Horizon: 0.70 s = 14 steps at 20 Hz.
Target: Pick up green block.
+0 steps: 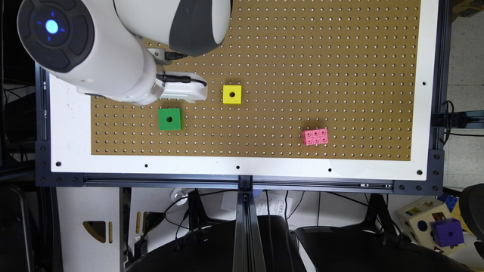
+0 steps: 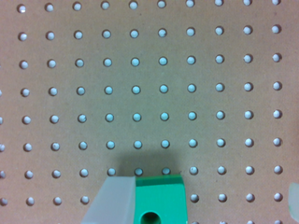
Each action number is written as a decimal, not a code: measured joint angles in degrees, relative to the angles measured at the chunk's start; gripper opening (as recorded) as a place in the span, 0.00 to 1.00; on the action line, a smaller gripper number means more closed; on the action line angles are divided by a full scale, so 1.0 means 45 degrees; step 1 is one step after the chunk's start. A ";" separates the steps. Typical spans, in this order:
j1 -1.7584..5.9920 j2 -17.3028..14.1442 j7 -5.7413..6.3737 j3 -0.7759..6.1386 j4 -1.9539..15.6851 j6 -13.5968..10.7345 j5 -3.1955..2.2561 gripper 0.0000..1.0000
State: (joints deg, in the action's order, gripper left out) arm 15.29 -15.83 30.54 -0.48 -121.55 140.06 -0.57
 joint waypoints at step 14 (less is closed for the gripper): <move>0.0455 -0.1446 -0.0392 -0.0036 0.1103 0.0334 -0.0003 1.00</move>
State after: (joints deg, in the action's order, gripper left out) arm 17.34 -22.34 28.77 -0.64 -116.59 141.56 -0.59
